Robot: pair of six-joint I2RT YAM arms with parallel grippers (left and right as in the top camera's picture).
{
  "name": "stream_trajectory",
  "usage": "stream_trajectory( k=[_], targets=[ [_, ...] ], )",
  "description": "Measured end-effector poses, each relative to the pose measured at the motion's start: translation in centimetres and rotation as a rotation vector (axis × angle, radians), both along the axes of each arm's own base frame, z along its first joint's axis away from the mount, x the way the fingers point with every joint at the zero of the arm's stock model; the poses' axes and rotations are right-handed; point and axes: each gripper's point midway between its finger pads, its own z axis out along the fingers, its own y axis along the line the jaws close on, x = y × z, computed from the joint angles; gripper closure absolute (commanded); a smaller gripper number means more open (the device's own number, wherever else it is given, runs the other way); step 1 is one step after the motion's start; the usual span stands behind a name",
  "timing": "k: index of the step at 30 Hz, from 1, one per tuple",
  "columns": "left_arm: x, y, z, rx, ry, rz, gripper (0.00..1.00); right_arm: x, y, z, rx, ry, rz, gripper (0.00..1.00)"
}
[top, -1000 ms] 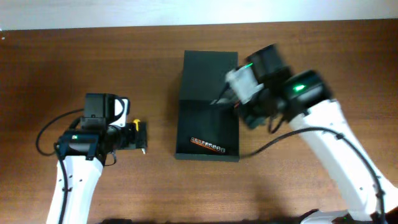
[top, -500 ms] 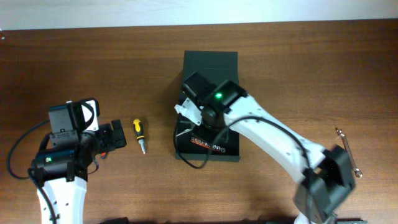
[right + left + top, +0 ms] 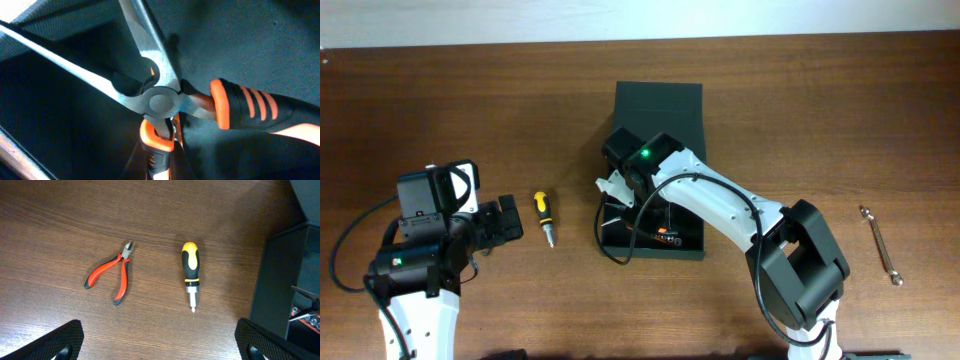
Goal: Pack container
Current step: 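Carry the pliers into the green box and open the gripper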
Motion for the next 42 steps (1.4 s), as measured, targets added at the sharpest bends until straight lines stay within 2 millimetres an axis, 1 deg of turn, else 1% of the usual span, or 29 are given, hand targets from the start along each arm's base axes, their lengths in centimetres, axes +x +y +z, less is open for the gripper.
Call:
stream_trajectory(
  k=[5, 7, 10, 12, 16, 17, 18, 19, 21, 22, 24, 30, 33, 35, 36, 37, 38, 40, 41, 42],
  targets=[
    [0.0, 0.0, 0.0, 0.000, 0.000, 0.000, 0.01, 0.1, -0.2, 0.0, 0.001, 0.007, -0.008, 0.96],
    [0.0, 0.0, 0.0, 0.000, 0.000, 0.000, 0.01, 0.2, -0.7, 0.0, 0.000, 0.019, -0.022, 0.96],
    [0.0, 0.0, 0.0, 0.000, 0.000, 0.000, 0.01, 0.8, -2.0, 0.0, -0.011, 0.033, -0.058, 0.96],
    [0.0, 0.0, 0.0, 0.000, 0.000, 0.000, 0.01, 1.6, -3.2, -0.1, -0.019, 0.043, -0.098, 0.96],
    [0.0, 0.0, 0.0, 0.000, 0.000, 0.000, 0.01, 2.8, -4.9, -0.3, -0.019, 0.053, -0.158, 0.96],
    [0.0, 0.0, 0.0, 0.000, 0.000, 0.000, 0.01, 2.9, -5.1, -0.4, -0.020, 0.053, -0.165, 0.86],
    [0.0, 0.0, 0.0, 0.000, 0.000, 0.000, 0.01, 2.9, -5.1, -0.4, -0.020, 0.055, -0.172, 0.61],
    [0.0, 0.0, 0.0, 0.000, 0.000, 0.000, 0.01, 2.9, -5.1, -0.4, -0.018, 0.056, -0.174, 0.50],
    [0.0, 0.0, 0.0, 0.000, 0.000, 0.000, 0.01, 2.9, -4.9, -0.4, -0.009, 0.058, -0.172, 0.44],
    [0.0, 0.0, 0.0, 0.000, 0.000, 0.000, 0.01, 2.9, -4.8, -0.4, -0.005, 0.059, -0.169, 0.39],
    [0.0, 0.0, 0.0, 0.000, 0.000, 0.000, 0.01, 2.8, -4.7, -0.3, 0.000, 0.063, -0.173, 0.37],
    [0.0, 0.0, 0.0, 0.000, 0.000, 0.000, 0.01, 2.1, -4.5, -0.2, 0.011, 0.098, -0.175, 0.36],
    [0.0, 0.0, 0.0, 0.000, 0.000, 0.000, 0.01, 1.4, -5.0, 0.4, -0.012, 0.128, -0.186, 0.36],
    [0.0, 0.0, 0.0, 0.000, 0.001, 0.000, 0.01, 1.6, -5.4, 1.7, -0.039, 0.116, -0.206, 0.34],
    [0.0, 0.0, 0.0, 0.000, 0.001, 0.000, 0.01, 2.0, -5.7, 2.9, -0.049, 0.094, -0.224, 0.28],
    [0.0, 0.0, 0.0, 0.000, 0.001, 0.000, 0.01, 2.6, -6.0, 4.5, -0.054, 0.064, -0.248, 0.16],
    [0.0, 0.0, 0.0, 0.000, 0.002, 0.000, 0.01, 3.2, -6.3, 6.3, -0.049, 0.025, -0.274, 0.01],
    [0.0, 0.0, 0.0, 0.000, 0.001, 0.000, 0.01, 4.6, -7.9, 11.0, -0.019, -0.064, -0.352, 0.01],
    [0.0, 0.0, 0.0, 0.000, 0.001, 0.000, 0.01, 5.3, -9.1, 13.7, 0.012, -0.116, -0.407, 0.01],
    [0.0, 0.0, 0.0, 0.000, 0.001, 0.000, 0.01, 5.8, -10.5, 16.0, 0.039, -0.159, -0.462, 0.01]
  ],
)
